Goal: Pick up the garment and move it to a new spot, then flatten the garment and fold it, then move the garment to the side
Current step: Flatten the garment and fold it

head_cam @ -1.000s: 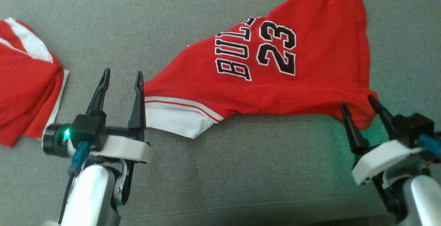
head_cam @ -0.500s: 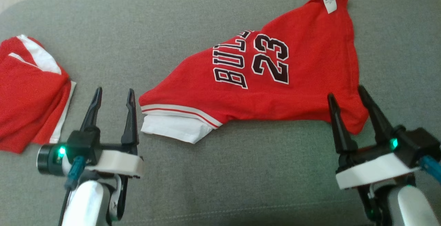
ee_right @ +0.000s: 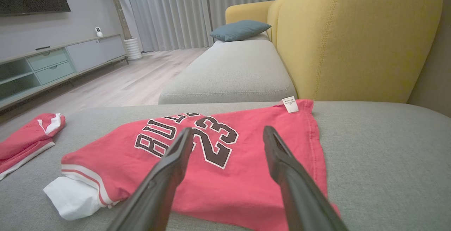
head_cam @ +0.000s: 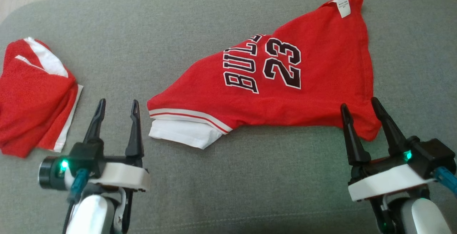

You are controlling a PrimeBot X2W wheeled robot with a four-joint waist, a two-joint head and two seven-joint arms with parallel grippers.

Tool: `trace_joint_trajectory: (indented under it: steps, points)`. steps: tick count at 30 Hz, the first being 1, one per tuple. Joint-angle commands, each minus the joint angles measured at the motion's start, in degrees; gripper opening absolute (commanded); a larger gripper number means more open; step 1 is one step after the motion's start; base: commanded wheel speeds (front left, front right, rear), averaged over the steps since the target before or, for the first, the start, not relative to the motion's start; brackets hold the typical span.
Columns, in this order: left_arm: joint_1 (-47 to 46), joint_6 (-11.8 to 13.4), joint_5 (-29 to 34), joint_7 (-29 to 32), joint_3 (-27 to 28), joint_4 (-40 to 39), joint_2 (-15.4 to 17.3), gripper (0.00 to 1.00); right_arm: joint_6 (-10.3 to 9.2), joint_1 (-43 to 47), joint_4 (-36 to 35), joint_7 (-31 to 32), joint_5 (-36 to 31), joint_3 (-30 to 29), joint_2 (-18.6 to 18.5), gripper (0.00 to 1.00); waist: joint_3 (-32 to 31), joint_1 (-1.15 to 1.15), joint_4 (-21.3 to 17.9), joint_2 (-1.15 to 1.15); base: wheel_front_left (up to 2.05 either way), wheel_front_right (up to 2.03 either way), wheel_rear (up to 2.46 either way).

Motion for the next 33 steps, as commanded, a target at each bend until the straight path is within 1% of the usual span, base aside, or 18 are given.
trace_joint_trajectory:
  steps: [1,6,7,13,18,21,22,23,24,25,33]
  points:
    - [-1.47,0.32,0.48,0.85,0.96,-1.9,1.06,1.0,0.22,-1.56,-1.76,-0.62,0.48,1.07,0.32,1.0,0.34,0.0,-0.06,0.0,0.0,0.0,0.0]
    - [-1.45,-0.65,-0.43,5.05,-1.0,-0.06,0.13,1.0,0.22,-2.1,-1.31,-0.81,0.86,1.41,0.58,1.0,1.99,0.0,-0.46,0.0,0.0,0.0,0.0]
    - [-1.45,-0.65,-0.43,5.05,-1.0,-0.06,0.13,1.0,0.22,-2.1,-1.31,-0.81,0.86,1.41,0.58,1.0,1.99,0.0,-0.46,0.0,0.0,0.0,0.0]
    - [-3.33,-2.57,-2.42,11.84,-2.41,5.53,-0.31,1.0,0.22,-2.87,-0.23,-0.98,1.32,1.69,0.65,1.0,4.38,0.0,-1.15,0.0,0.0,0.0,0.0]
    - [-6.31,-3.53,-3.82,14.4,-2.05,10.1,-0.14,1.0,0.22,-3.61,0.5,-1.15,1.6,1.5,0.56,1.0,5.75,0.0,-1.92,0.0,0.0,0.0,0.0]
    - [-7.77,-4.6,-4.66,16.16,-2.31,12.44,-0.02,1.0,0.22,-3.56,0.97,-0.93,1.78,0.91,0.54,1.0,6.16,0.0,-2.17,0.0,0.0,0.0,0.0]
    - [-8.08,-5.1,-4.9,17.23,-2.57,13.27,0.13,0.96,0.22,-3.5,1.17,-0.7,1.75,0.74,0.45,1.0,6.27,0.0,-2.28,0.0,0.0,0.0,0.0]
    - [-8.33,-5.56,-5.23,18.19,-2.74,13.9,0.24,0.43,0.22,-3.39,1.44,-0.31,1.72,0.5,0.33,1.0,6.31,0.0,-2.4,0.0,0.0,0.0,0.0]
    - [-8.59,-5.9,-5.46,18.61,-2.81,14.19,0.37,0.06,0.22,-3.28,1.68,0.11,1.7,0.22,0.15,1.0,6.33,0.0,-2.51,0.0,0.0,0.0,0.0]
    - [-8.75,-6.13,-5.65,19.08,-2.84,14.42,0.56,0.0,0.22,-3.17,1.89,0.49,1.7,-0.21,-0.03,1.0,6.35,0.0,-2.6,0.0,0.0,0.0,0.0]
    - [-7.86,-5.71,-6.02,20.74,-3.1,12.55,1.34,0.0,0.22,-1.1,6.64,7.41,2.4,-6.97,-1.45,1.0,6.46,0.0,-2.9,0.0,0.0,0.0,0.0]
